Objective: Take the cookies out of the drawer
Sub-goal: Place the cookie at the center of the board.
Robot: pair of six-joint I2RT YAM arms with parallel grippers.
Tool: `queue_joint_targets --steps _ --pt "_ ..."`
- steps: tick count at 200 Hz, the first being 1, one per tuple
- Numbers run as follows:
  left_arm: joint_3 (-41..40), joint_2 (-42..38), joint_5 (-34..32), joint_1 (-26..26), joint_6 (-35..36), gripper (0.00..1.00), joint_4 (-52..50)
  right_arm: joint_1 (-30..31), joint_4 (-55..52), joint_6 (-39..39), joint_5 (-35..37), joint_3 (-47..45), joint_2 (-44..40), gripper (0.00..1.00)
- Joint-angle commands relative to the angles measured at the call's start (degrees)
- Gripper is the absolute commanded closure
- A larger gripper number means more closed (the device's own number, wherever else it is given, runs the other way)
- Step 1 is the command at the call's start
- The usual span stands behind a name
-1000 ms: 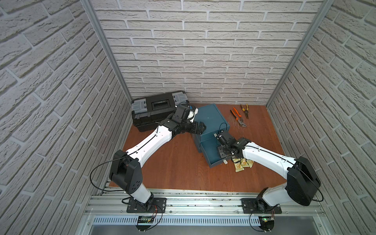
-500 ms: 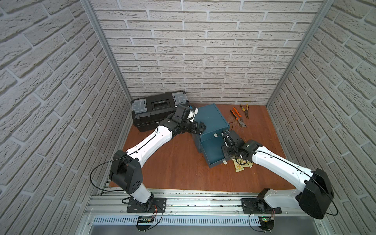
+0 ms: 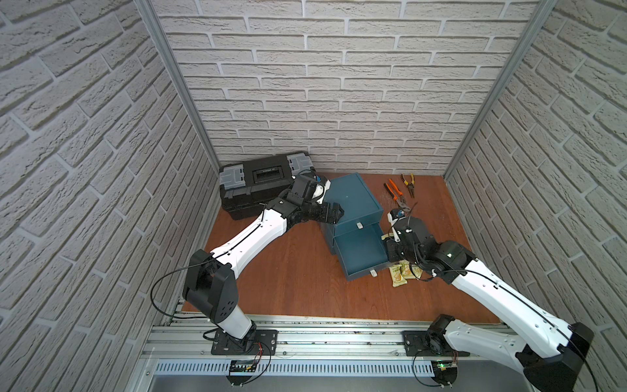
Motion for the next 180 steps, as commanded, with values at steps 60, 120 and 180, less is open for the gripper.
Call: queue_joint_targets --steps 60,120,180 --pt "0.6 1.8 -2.1 0.5 1.0 0.01 -3.7 -12.3 -3.9 9.2 -7.2 -11.0 -7.5 0.6" --pt "0.9 1.9 -2.5 0.6 1.3 0.02 -4.2 -11.8 9.3 16.3 -18.5 -26.3 -3.2 0.6" --pt "1.0 2.1 -2.4 0.6 1.2 0.02 -4.4 -10.6 11.4 16.7 -15.9 -27.8 -1.9 0.3"
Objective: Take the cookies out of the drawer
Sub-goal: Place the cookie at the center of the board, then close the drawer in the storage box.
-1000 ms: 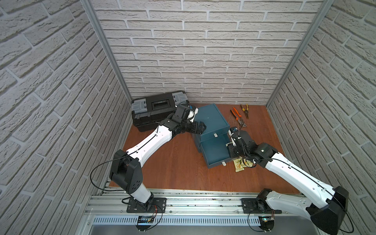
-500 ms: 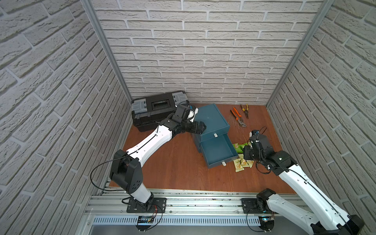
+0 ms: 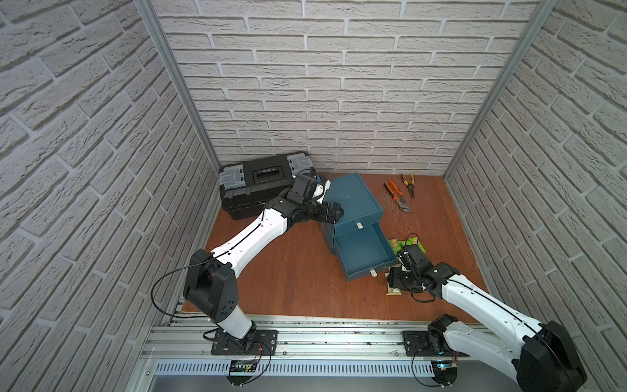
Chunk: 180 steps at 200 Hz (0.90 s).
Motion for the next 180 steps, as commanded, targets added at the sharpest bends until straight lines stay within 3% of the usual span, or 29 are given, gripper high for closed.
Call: queue_joint_targets --steps 1,43,83,113,149,180 --pt "0.2 1.7 -2.2 0.4 1.2 0.02 -3.5 0.3 2.0 0.3 1.3 1.7 -1.5 0.29" --pt "0.4 2.2 -1.9 0.4 1.0 0.01 -3.4 0.3 -5.3 -1.2 7.2 6.1 -10.7 0.33" --pt "0.3 2.2 -2.2 0.3 0.8 0.02 -3.4 0.3 -7.3 -2.6 4.1 5.0 -17.0 0.73" --pt "0.3 2.1 -2.5 0.3 0.8 0.01 -3.5 1.3 -4.1 -2.8 -3.7 2.6 -14.2 0.9" --pt "0.2 1.9 -2.8 0.2 0.7 0.02 -3.7 7.0 6.1 0.9 -5.2 1.2 -12.8 0.96" --pt "0.2 2.0 -2.8 0.1 0.8 0.01 -3.8 8.0 11.4 2.0 -4.8 2.5 -10.7 0.96"
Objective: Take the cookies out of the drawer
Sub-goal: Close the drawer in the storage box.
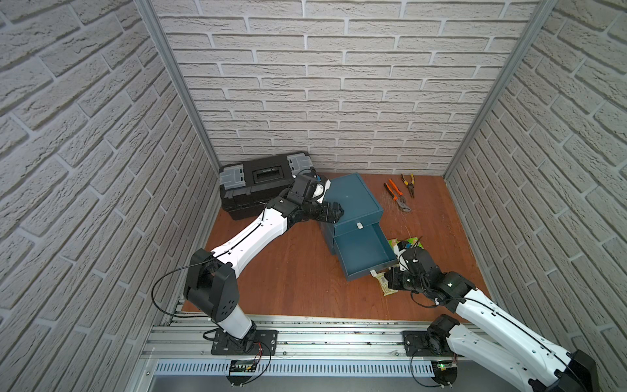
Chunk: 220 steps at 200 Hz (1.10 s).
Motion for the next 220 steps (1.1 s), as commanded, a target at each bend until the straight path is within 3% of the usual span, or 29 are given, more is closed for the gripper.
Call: queue_joint_targets --steps 1,164,220 --pt "0.1 1.8 -2.8 0.1 0.8 0.02 -3.8 0.6 8.1 1.8 -0.2 1.5 1.5 0.96" --pt "-0.6 1.3 -2.5 -0.6 0.8 0.01 -4.0 2.8 32.1 0.6 6.3 10.6 25.5 0.98" --pt "0.7 0.1 -3.0 -1.2 0.8 0.01 -5.8 3.0 38.7 0.9 12.6 9.6 25.1 0.98"
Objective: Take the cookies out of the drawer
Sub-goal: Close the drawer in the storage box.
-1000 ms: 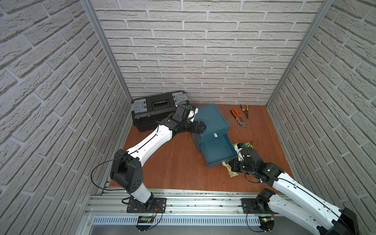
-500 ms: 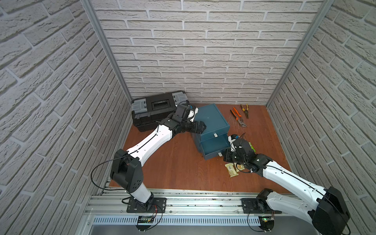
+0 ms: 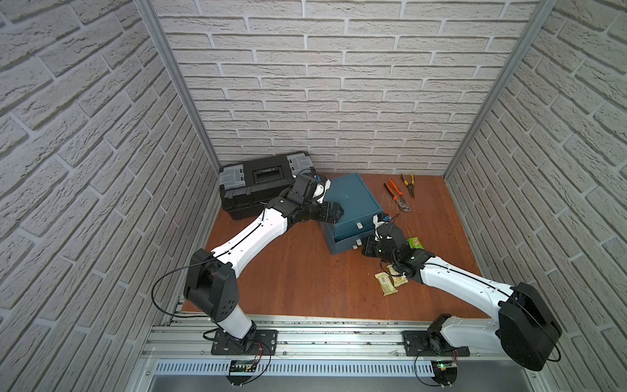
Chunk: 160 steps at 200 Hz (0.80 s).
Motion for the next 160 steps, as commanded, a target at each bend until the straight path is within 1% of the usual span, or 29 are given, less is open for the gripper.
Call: queue_joint_targets --steps 1,20,31,40,57,66,74,87,93,101,114,124,132,146,160 --pt "0.6 0.1 -2.5 -0.6 0.8 0.01 -5.8 0.7 6.9 0.1 3.3 0.3 -1.7 0.98" --pt "1.4 -1.3 -2.4 -0.9 0.9 0.01 -6.4 0.7 9.4 0.5 5.3 -1.4 -4.0 0.98" --pt "1.6 -2.1 -2.3 -1.1 0.9 0.01 -6.5 0.7 8.9 -0.7 6.5 -1.6 -5.5 0.98" --pt "1.7 -2.7 -2.3 -1.2 0.8 0.02 -6.8 0.6 6.9 -1.9 7.9 -1.3 -7.3 0.98" --pt "1.5 -4.2 -3.0 -1.3 0.9 0.01 -7.8 -0.2 -0.6 -3.3 12.5 -0.4 -13.0 0.98" --pt "0.9 -5.3 -3.5 -1.3 0.9 0.01 -8.2 -1.6 -3.2 -3.7 12.9 -1.0 -16.3 0.98" --pt "0.3 -6.2 -3.9 -1.3 0.8 0.01 -8.2 -4.4 -3.4 -3.8 10.3 -2.2 -18.4 0.97" --pt "-0.6 -7.5 -4.2 -1.3 0.5 0.02 -7.8 -11.0 -4.1 -3.4 -1.5 -2.9 -18.9 0.97" --pt "-0.9 -7.9 -4.2 -1.3 0.3 0.01 -7.5 -13.3 -4.4 -3.4 -5.7 -3.0 -18.2 0.97" --pt "-1.2 -8.3 -4.2 -1.3 -0.1 0.01 -7.1 -14.7 -5.0 -3.7 -8.5 -2.6 -16.4 0.97" --pt "-1.4 -8.3 -3.7 -1.3 -0.7 0.01 -6.4 -14.9 -4.5 -4.8 -13.5 -2.1 -12.4 0.97" --pt "-1.3 -7.8 -3.1 -1.3 -1.3 0.01 -5.7 -14.8 -4.1 -4.8 -15.3 -1.7 -9.2 0.97" --pt "-1.2 -7.3 -2.6 -1.4 -1.8 0.01 -5.3 -14.9 -0.7 -4.3 -16.9 -2.5 -7.2 0.97" --pt "-0.8 -6.3 -2.5 -2.0 -2.1 0.02 -5.0 -14.8 3.9 -3.9 -17.1 -3.1 -4.8 0.97" --pt "-0.2 -5.3 -2.9 -3.0 -2.2 0.01 -5.2 -14.8 5.2 -4.1 -15.5 -2.0 -3.1 0.97"
